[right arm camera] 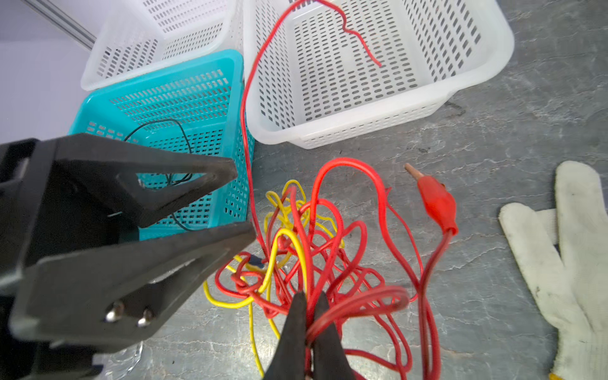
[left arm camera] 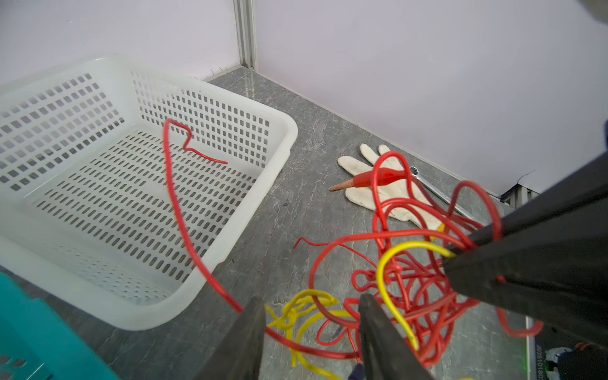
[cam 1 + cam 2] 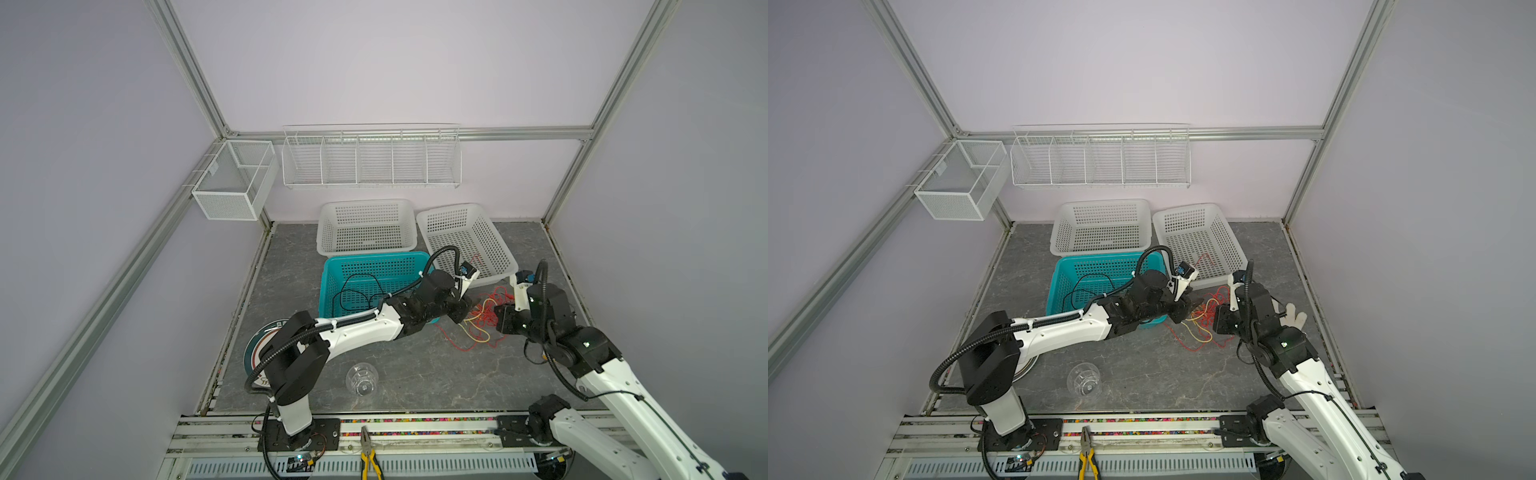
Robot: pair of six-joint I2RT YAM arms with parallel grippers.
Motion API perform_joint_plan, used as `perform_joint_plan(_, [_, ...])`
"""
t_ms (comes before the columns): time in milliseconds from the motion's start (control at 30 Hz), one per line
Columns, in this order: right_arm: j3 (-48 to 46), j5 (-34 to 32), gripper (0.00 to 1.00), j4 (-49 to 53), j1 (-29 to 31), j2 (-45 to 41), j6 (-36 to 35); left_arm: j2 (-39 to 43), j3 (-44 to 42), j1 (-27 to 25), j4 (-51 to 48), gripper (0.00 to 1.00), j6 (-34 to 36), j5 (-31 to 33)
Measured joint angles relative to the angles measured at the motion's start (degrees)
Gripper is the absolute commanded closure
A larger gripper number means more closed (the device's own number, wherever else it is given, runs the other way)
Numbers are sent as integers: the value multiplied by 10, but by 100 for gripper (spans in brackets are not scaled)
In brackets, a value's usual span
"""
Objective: Untangle the cables
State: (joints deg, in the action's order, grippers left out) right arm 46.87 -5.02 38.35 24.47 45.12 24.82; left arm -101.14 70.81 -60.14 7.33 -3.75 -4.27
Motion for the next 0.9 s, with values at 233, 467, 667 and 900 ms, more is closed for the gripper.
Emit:
perform_joint_plan(233, [0,-13,94,2,0,-6,0,0,0,1,-3,58,0,-1])
perform_joint_plan(467, [0,-12,94,1,0,-6,0,0,0,1,-3,47,3,-24])
perform_joint_plan(667, [-2,-12,94,-3,0,-5,0,0,0,1,-3,39,5,-51])
perform_joint_plan(900, [-7,-76,94,-6,-6,13,7,13,-9,1,-4,30,4,-56])
